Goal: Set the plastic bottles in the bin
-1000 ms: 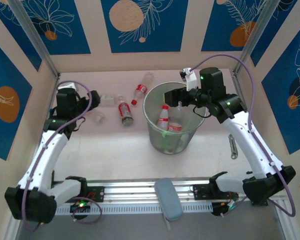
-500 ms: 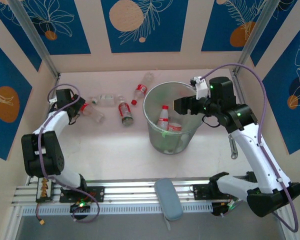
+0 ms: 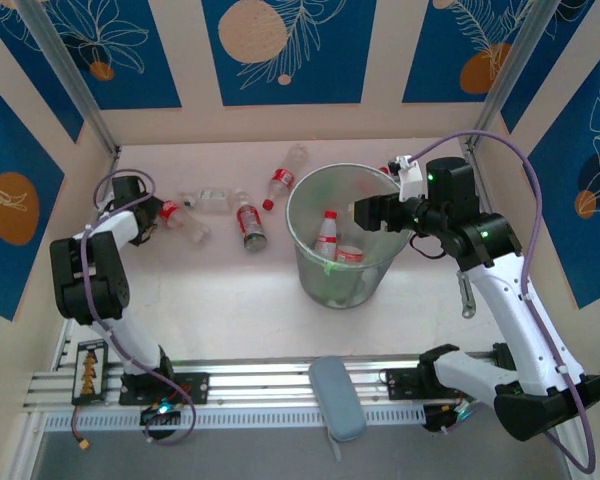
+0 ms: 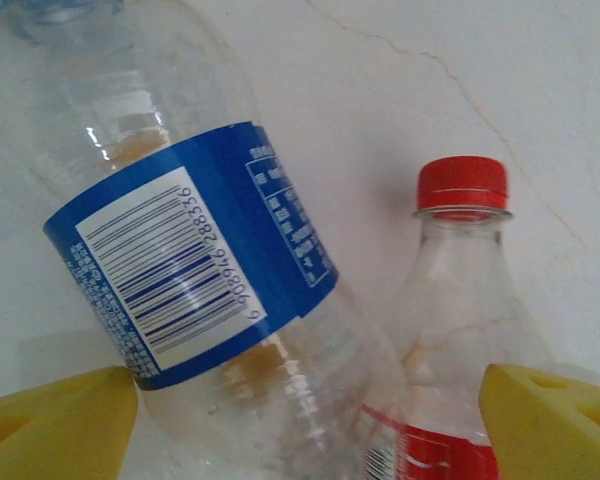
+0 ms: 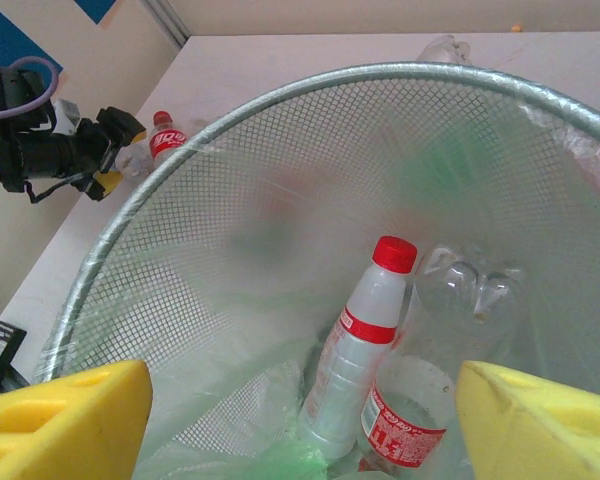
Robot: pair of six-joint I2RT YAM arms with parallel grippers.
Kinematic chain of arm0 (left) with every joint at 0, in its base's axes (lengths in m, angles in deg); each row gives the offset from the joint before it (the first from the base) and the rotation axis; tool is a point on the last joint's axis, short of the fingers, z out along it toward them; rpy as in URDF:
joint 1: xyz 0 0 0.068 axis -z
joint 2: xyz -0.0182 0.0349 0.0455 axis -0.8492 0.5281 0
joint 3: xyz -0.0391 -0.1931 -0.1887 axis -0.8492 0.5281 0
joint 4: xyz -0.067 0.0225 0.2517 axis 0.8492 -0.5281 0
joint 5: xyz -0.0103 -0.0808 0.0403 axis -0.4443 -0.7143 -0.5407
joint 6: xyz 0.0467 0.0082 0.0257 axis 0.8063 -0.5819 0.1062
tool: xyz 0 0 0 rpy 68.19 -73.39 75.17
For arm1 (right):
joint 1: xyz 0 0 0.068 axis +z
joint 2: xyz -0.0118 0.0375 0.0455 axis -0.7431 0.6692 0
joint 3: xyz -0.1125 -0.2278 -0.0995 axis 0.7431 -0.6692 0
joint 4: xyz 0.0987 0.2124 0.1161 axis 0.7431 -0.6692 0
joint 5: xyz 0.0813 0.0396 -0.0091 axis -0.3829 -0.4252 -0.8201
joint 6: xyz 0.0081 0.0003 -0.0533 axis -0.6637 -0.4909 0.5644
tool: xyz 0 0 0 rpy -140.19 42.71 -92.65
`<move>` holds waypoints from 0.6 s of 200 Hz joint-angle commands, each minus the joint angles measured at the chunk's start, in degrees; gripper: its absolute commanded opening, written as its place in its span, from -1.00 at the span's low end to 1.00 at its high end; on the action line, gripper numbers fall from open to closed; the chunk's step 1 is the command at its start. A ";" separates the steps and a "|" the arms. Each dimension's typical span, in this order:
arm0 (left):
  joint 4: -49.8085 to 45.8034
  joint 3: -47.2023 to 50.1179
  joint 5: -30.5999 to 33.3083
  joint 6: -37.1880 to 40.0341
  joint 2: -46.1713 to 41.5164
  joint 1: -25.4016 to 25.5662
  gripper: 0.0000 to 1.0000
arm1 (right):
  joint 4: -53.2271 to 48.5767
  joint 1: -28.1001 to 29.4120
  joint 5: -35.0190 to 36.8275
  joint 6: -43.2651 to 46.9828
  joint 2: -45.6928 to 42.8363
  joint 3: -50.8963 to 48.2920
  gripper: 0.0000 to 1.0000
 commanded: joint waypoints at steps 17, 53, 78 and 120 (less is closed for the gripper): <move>1.74 -0.96 1.27 -2.72 2.56 -1.07 0.71 | -1.43 -0.34 0.54 -0.55 -0.19 -0.55 0.60; 2.94 0.16 1.47 -3.31 3.40 -1.22 0.60 | -1.48 -0.48 0.71 -0.30 0.33 -0.16 0.60; 3.54 0.72 1.60 -3.54 3.56 -1.43 0.52 | -1.31 -0.50 0.67 -0.22 0.61 -0.24 0.60; 4.35 2.00 0.62 -3.67 2.16 -1.44 0.37 | -1.11 -0.55 0.71 -0.18 0.76 -0.17 0.60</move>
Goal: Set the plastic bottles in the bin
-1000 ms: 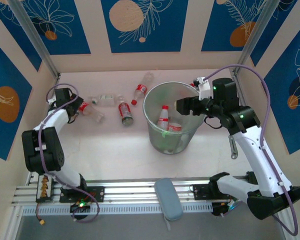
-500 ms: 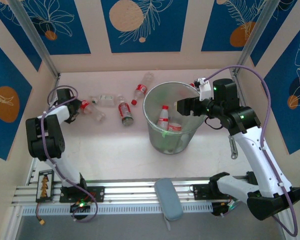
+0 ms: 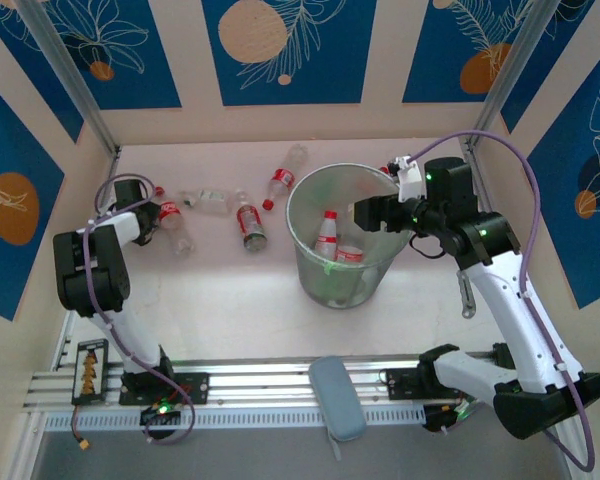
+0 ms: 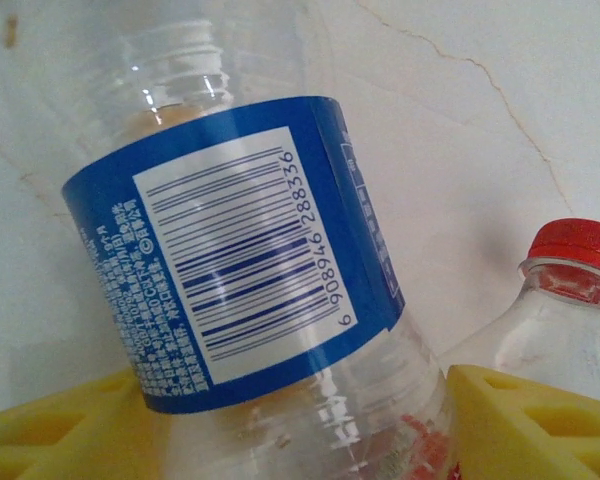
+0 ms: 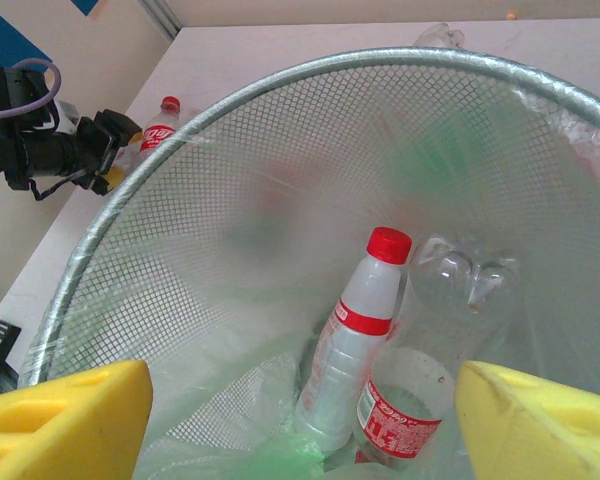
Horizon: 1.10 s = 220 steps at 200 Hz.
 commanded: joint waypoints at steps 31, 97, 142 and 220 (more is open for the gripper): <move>1.65 4.53 -1.39 0.31 -5.54 -0.41 0.35 | 0.22 -0.37 0.19 -0.10 0.44 0.04 0.60; 1.59 12.98 -5.58 5.56 -21.69 4.18 0.29 | 3.48 0.07 -1.73 -0.39 2.58 1.47 0.60; -4.03 10.11 -11.15 14.57 -30.91 13.84 0.23 | 5.95 1.78 -3.45 -1.56 6.69 6.31 0.60; -3.57 7.47 -24.69 25.26 -44.24 30.62 0.08 | 12.86 9.24 -6.67 -5.05 16.87 17.18 0.61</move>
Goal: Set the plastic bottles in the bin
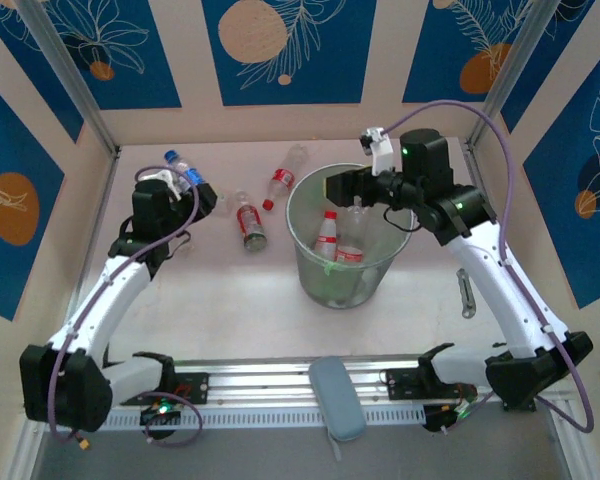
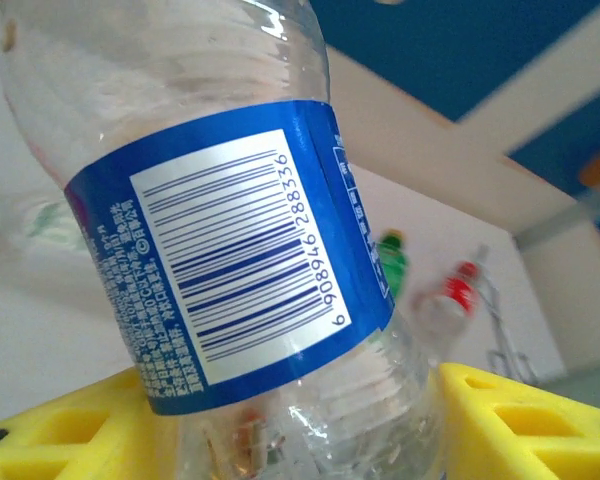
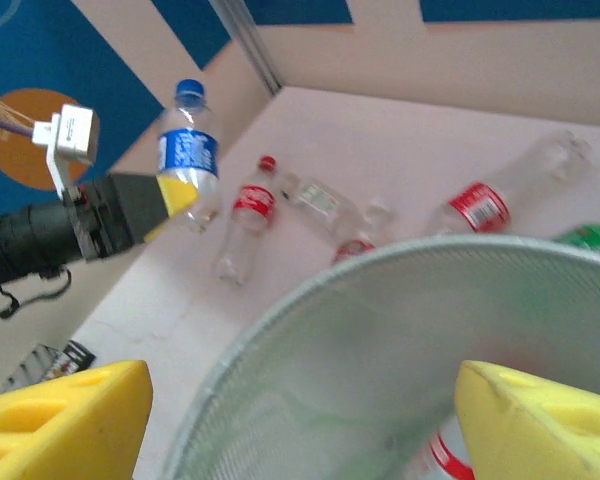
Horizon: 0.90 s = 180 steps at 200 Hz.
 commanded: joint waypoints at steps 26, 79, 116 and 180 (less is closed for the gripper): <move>5.03 -0.27 -14.43 7.88 -1.58 7.52 0.06 | 4.75 3.16 -4.85 -4.45 8.72 7.99 0.67; 8.83 0.37 -18.12 13.19 -1.29 12.92 0.04 | 3.21 5.04 -6.95 -7.24 19.84 18.62 0.82; 7.77 -0.95 -18.95 15.22 -0.39 14.30 0.03 | -1.13 6.98 -7.28 -7.61 27.38 26.34 0.83; 7.46 -2.15 -17.33 18.17 -0.75 14.30 -0.02 | -2.98 8.82 -7.98 -8.34 32.06 28.55 0.78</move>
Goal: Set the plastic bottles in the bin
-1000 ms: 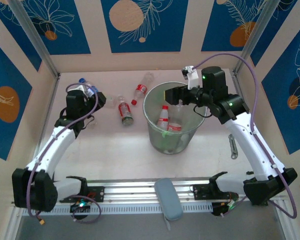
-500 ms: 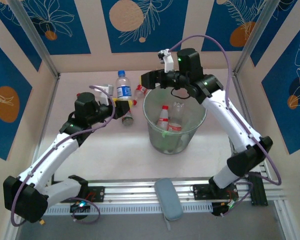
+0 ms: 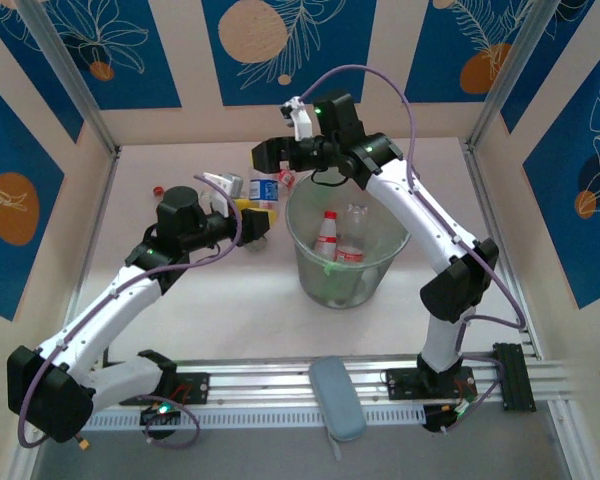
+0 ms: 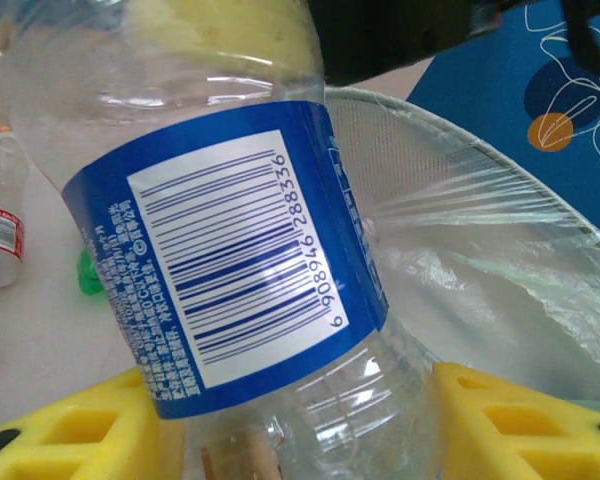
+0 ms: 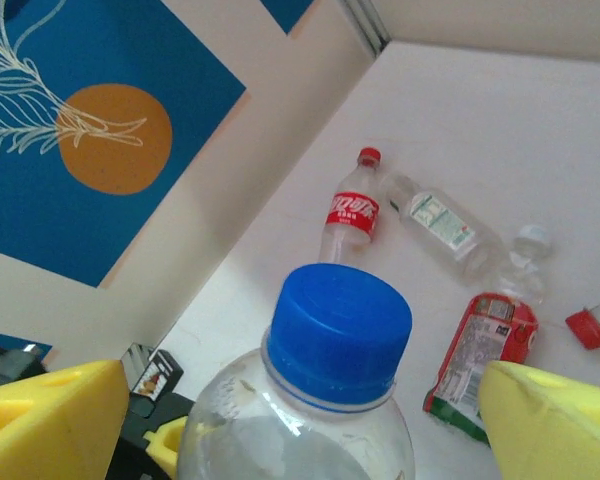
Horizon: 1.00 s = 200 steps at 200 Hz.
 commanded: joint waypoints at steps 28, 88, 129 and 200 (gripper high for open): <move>1.40 -2.79 0.68 2.89 -0.27 0.59 -0.05 | -1.32 1.39 -2.62 -1.59 1.34 2.21 0.62; 2.01 -2.41 2.06 2.40 -1.18 0.60 0.10 | -0.66 1.49 -3.14 -1.48 0.80 2.55 0.16; 3.20 -1.14 2.86 2.07 -5.35 0.53 0.99 | -0.25 0.41 -2.58 0.02 0.31 6.23 0.15; -6.12 -6.76 8.92 1.60 -3.39 3.47 0.70 | -4.97 -7.87 2.88 3.76 -6.35 11.14 0.14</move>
